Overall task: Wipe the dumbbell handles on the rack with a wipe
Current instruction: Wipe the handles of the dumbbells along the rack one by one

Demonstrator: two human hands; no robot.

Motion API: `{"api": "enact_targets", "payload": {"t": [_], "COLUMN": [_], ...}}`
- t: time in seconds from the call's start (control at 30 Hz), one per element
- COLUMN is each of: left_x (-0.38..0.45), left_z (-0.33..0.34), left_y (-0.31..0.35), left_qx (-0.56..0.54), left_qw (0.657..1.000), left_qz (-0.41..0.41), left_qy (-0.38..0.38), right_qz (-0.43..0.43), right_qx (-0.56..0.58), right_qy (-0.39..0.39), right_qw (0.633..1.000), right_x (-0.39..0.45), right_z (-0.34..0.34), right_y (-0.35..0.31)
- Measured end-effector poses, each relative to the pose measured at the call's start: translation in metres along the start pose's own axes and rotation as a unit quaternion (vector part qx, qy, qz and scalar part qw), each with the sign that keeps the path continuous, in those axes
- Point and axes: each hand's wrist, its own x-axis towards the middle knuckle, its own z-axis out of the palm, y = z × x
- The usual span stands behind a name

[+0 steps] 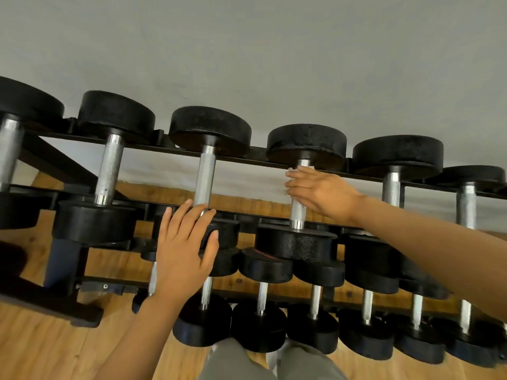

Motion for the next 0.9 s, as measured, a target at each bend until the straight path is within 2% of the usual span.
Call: {"api": "enact_targets", "payload": {"t": [0.1,0.2,0.27,0.33,0.37,0.43,0.5,0.57,0.63,0.77,0.83,0.9], "left_x": [-0.001,-0.001,0.0,-0.001,-0.001,0.0,0.001,0.0,-0.001,-0.001,0.0,0.0], "left_z": [-0.001,-0.001,-0.001,-0.002,-0.002,-0.003,-0.004,-0.004,-0.004,-0.004,-0.004,-0.004], "left_y": [0.001,0.003,0.003,0.005,0.005,0.005,0.005,0.005,0.005,0.004,0.006,0.006], "left_qx": [0.004,0.003,0.001,-0.005,-0.007,-0.009,-0.011,-0.014,-0.016,-0.018,-0.018,-0.02], "left_qw": [1.0,1.0,1.0,1.0,1.0,0.999,0.999,0.999,1.0,1.0,0.999,0.999], "left_qz": [-0.01,-0.018,-0.021,-0.023,-0.025,-0.028,-0.029,-0.027,-0.026,-0.023,-0.026,-0.027], "left_qy": [-0.006,-0.009,-0.011,-0.013,-0.015,-0.017,-0.015,-0.013,-0.009,-0.007,-0.006,-0.005], "right_qz": [-0.052,-0.121,-0.191,-0.189,-0.156,-0.095,-0.086,-0.083,-0.105,-0.147,-0.159,-0.144], "right_qx": [0.021,0.093,0.059,0.012,-0.005,-0.013,-0.057,-0.06,-0.019,0.066,0.044,0.008], "right_qy": [-0.056,-0.178,-0.201,-0.232,-0.222,-0.152,-0.082,-0.048,-0.064,-0.206,-0.219,-0.174], "right_qw": [0.997,0.972,0.959,0.954,0.962,0.984,0.991,0.994,0.992,0.965,0.962,0.974], "right_x": [-0.007,-0.014,-0.01,-0.001,0.005,0.014,0.02,0.016,0.008,-0.008,-0.005,0.003], "right_z": [-0.004,-0.008,-0.004,-0.011,-0.016,-0.021,-0.016,-0.006,-0.001,0.005,0.003,-0.003], "right_y": [-0.006,-0.007,0.005,0.017,0.022,0.031,0.034,0.026,0.014,-0.005,0.004,0.017]}}
